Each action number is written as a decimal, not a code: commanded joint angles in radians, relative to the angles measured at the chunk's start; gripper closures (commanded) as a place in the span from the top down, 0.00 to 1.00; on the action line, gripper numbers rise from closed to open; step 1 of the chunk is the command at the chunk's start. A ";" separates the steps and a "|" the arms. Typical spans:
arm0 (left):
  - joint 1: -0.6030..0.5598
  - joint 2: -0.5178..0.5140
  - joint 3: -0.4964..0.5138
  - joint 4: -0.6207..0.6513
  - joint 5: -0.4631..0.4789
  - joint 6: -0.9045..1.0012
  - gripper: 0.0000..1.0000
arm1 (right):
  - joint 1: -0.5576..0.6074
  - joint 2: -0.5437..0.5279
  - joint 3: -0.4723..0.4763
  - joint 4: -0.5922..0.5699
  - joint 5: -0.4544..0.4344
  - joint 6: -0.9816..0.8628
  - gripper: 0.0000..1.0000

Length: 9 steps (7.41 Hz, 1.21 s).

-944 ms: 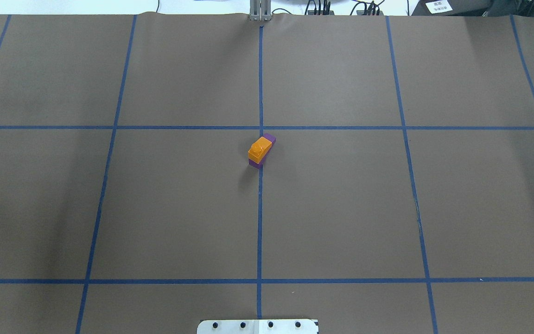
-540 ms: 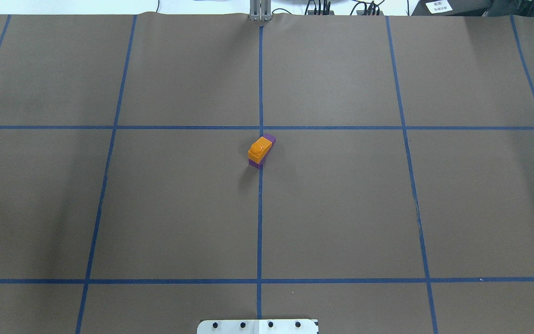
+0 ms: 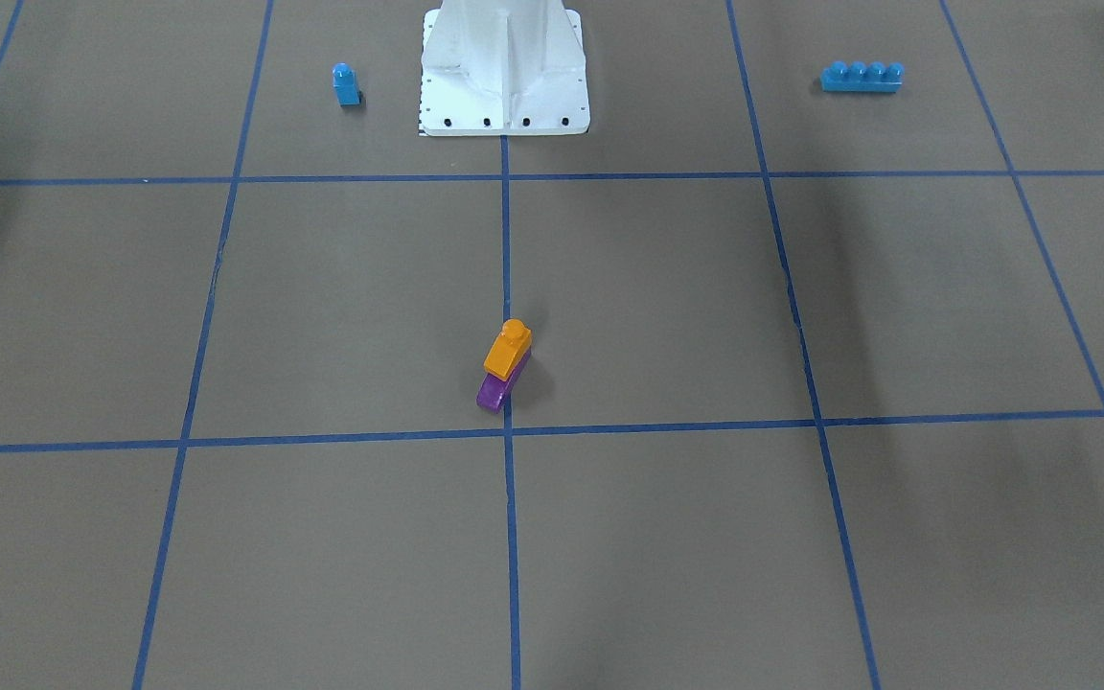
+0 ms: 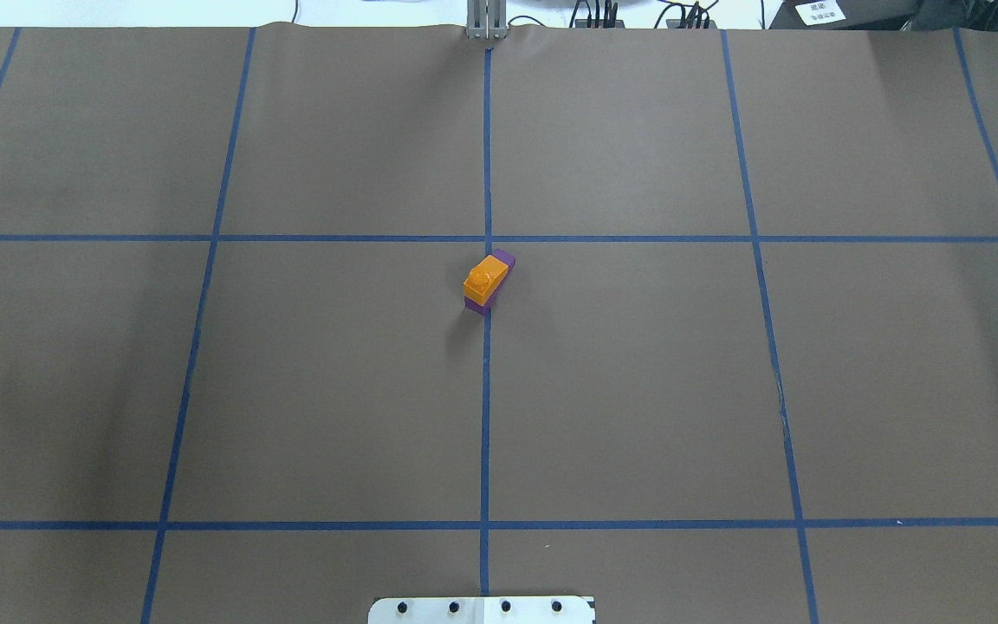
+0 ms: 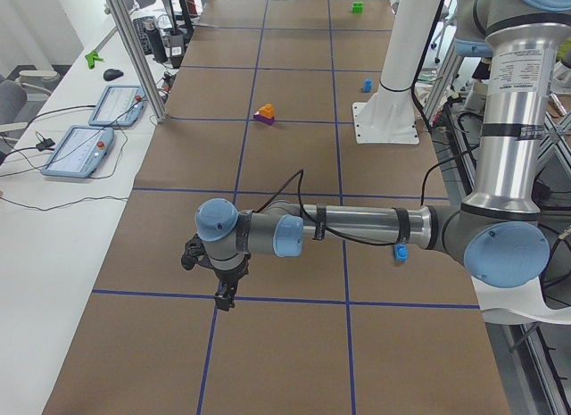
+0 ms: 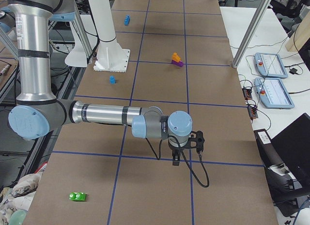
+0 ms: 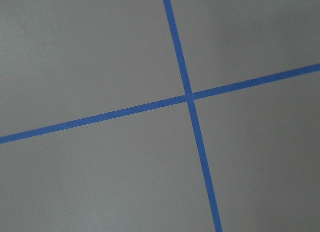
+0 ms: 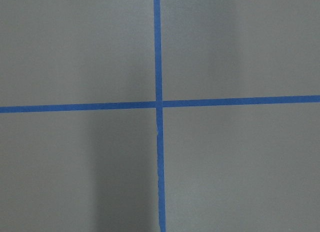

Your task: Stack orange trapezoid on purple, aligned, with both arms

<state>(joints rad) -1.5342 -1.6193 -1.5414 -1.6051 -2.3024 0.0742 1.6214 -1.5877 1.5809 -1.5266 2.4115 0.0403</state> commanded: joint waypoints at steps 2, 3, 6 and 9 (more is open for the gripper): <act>0.000 -0.002 0.001 -0.001 0.000 -0.024 1.00 | 0.000 0.003 0.004 -0.001 0.000 0.001 1.00; 0.000 -0.002 0.001 -0.001 0.000 -0.024 1.00 | 0.000 0.005 0.004 -0.003 0.000 0.003 1.00; 0.000 -0.001 0.001 -0.001 0.000 -0.028 1.00 | 0.000 0.006 0.004 -0.006 0.000 0.003 1.00; 0.000 -0.002 0.001 -0.003 0.000 -0.088 1.00 | 0.000 0.006 0.004 -0.007 0.000 0.004 1.00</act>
<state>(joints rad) -1.5340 -1.6211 -1.5397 -1.6064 -2.3025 0.0150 1.6214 -1.5815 1.5846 -1.5334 2.4114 0.0443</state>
